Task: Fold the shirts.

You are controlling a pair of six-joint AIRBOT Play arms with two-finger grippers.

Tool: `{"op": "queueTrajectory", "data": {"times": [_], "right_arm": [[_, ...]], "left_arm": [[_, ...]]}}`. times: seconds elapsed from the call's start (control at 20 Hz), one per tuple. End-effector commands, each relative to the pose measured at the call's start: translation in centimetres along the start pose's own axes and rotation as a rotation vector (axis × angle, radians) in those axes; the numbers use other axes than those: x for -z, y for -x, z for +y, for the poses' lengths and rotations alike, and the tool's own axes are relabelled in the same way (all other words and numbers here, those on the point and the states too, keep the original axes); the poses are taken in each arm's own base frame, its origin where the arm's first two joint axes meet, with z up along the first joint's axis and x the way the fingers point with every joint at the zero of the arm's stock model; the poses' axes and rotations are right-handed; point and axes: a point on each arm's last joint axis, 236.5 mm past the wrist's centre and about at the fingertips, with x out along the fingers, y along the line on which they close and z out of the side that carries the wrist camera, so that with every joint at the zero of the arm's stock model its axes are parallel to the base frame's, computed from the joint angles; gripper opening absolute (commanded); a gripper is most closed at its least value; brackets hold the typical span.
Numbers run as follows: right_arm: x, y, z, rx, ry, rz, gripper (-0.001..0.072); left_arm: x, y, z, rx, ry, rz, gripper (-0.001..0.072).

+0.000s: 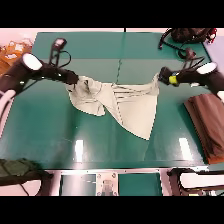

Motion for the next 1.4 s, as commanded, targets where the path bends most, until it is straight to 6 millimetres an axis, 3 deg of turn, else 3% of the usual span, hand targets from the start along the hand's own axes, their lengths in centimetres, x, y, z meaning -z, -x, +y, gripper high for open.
{"op": "queueTrajectory", "data": {"times": [0.0, 0.05, 0.2, 0.3, 0.4, 0.5, 0.55, 0.65, 0.8, 1.0, 1.05, 1.15, 1.25, 1.35], "right_arm": [[-0.1, -1.9, -3.3, 0.032, -0.056, 0.025, 0.0261], [-1.2, -0.4, -3.7, 0.025, -0.066, 0.016, 0.0355], [-2.8, 6.0, -5.5, 0.02, -0.138, 0.013, 0.0355], [-0.4, 9.1, -8.5, 0.117, -0.188, 0.078, 0.0355], [4.2, 10.6, -11.2, 0.226, -0.239, 0.163, 0.0355], [9.8, 10.4, -12.0, 0.263, -0.303, 0.253, 0.0367], [12.8, 10.1, -11.9, 0.265, -0.336, 0.3, 0.0411], [18.7, 9.1, -11.6, 0.264, -0.361, 0.411, 0.0415], [24.7, 7.0, -10.1, 0.235, -0.373, 0.527, 0.0415], [27.8, 4.2, -8.1, 0.224, -0.287, 0.549, 0.0401], [28.0, 3.8, -7.7, 0.226, -0.266, 0.548, 0.0362], [27.2, 2.7, -6.7, 0.196, -0.254, 0.502, 0.0246], [25.9, 2.0, -5.8, 0.154, -0.217, 0.452, 0.0018], [24.6, 2.1, -6.0, 0.157, -0.16, 0.431, 0.0016]], "left_arm": [[1.9, -3.2, 0.7, 0.025, 0.029, 0.049, 0.0026], [1.9, -3.1, 0.7, 0.026, 0.028, 0.049, 0.0027], [2.7, -3.0, 0.2, 0.046, 0.028, 0.083, 0.0027], [3.3, -3.0, -0.1, 0.058, 0.024, 0.11, 0.0027], [4.0, -2.9, -0.5, 0.077, 0.0, 0.139, 0.0026], [4.6, -2.7, -0.9, 0.093, -0.003, 0.164, 0.0027], [4.9, -2.7, -1.1, 0.1, -0.003, 0.176, 0.0027], [5.1, -2.6, -1.2, 0.106, -0.003, 0.185, 0.0027], [5.1, -2.6, -1.2, 0.107, -0.002, 0.186, 0.0028], [5.2, -2.6, -1.2, 0.106, -0.004, 0.19, 0.0028], [5.3, -2.6, -1.0, 0.099, -0.01, 0.194, 0.0028], [5.7, -2.5, -0.5, 0.078, -0.03, 0.209, 0.0028], [6.5, -2.0, -0.8, 0.092, -0.047, 0.259, 0.0033], [6.7, -0.5, -1.7, 0.126, -0.064, 0.319, 0.0547]]}}
